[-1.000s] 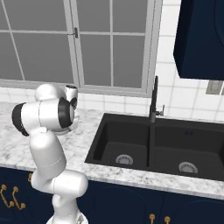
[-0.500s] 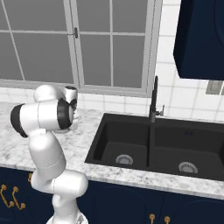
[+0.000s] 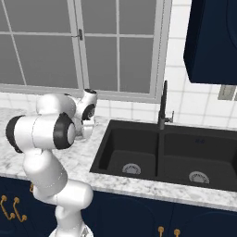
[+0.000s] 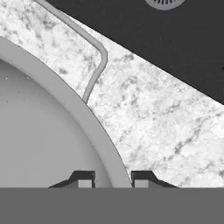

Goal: Put the colander in the sink, put the pear, tangerine in the colander, and turn on the sink faucet and pour water over the colander.

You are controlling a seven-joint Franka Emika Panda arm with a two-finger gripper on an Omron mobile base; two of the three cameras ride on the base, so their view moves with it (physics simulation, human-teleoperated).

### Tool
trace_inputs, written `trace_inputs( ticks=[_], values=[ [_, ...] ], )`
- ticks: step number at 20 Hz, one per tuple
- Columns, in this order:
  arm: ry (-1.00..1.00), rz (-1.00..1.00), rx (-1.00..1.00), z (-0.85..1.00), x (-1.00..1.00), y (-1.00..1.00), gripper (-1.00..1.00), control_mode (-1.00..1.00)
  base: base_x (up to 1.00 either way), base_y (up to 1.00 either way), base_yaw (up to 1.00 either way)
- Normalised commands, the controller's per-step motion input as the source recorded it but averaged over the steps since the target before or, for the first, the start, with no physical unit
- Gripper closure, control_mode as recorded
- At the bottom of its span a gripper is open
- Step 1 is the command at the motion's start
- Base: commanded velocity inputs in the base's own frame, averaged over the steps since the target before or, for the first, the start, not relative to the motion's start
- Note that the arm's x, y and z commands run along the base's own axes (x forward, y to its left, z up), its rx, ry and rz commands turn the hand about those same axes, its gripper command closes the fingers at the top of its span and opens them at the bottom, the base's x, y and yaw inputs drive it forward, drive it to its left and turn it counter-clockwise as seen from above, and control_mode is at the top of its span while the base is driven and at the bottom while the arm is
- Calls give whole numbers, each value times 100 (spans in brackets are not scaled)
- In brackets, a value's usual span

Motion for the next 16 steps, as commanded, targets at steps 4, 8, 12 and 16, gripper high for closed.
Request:
trace_inputs(
  ticks=[4,8,12,16],
  values=[
    [25,-65,4,1,0,-100,100,-100,0,0,0],
    [36,-69,1,0,0,-100,100,-100,0,0,0],
    [36,-70,0,0,0,-100,100,-100,0,0,0],
    [33,-67,0,-8,5,-96,100,-100,0,0,0]
  ],
)
